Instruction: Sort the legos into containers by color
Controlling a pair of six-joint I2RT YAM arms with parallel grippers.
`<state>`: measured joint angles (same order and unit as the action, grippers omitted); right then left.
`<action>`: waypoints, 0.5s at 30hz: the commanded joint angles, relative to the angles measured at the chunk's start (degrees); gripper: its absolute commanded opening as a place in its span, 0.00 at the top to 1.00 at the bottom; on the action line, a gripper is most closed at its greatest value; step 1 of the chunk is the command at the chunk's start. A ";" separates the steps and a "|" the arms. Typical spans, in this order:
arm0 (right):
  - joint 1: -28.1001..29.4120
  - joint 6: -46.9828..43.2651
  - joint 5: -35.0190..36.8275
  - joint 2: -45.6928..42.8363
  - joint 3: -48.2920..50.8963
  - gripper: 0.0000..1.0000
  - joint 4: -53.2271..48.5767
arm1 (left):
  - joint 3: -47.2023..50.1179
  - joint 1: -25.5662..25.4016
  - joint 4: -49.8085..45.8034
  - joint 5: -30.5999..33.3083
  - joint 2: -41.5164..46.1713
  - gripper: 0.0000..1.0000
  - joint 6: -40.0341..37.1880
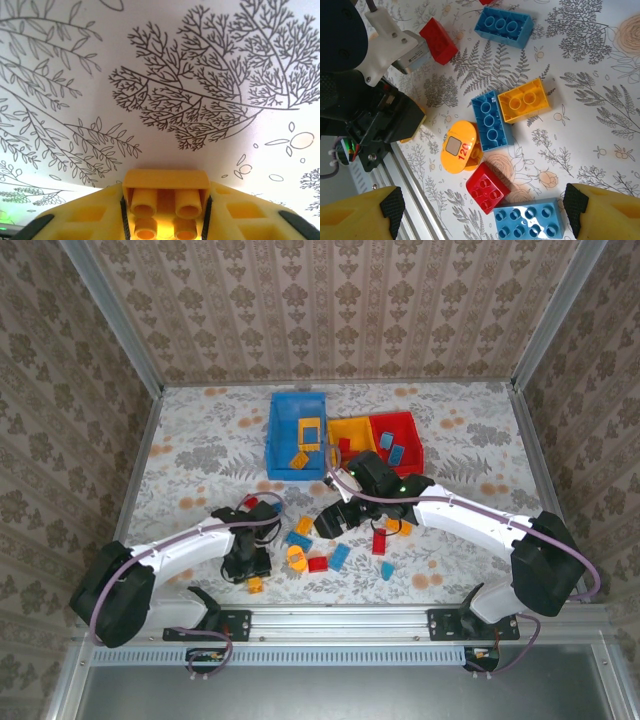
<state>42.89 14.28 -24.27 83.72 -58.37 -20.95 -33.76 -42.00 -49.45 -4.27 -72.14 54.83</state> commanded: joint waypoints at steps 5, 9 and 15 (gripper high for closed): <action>-2.04 5.53 -13.86 -6.35 6.67 0.14 14.67 | -1.41 -0.38 -0.14 3.48 -0.11 0.70 1.26; -2.28 5.84 -15.47 -7.62 8.78 0.14 18.59 | -6.54 -0.15 -2.95 5.41 0.05 0.71 -0.37; -5.82 9.27 -11.19 -9.00 9.11 0.15 25.99 | -23.55 4.75 -6.60 6.18 -4.05 0.72 -7.21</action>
<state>39.16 20.49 -36.67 76.79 -50.22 -2.57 -49.78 -39.62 -53.78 -0.10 -74.00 52.49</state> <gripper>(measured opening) 0.855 0.323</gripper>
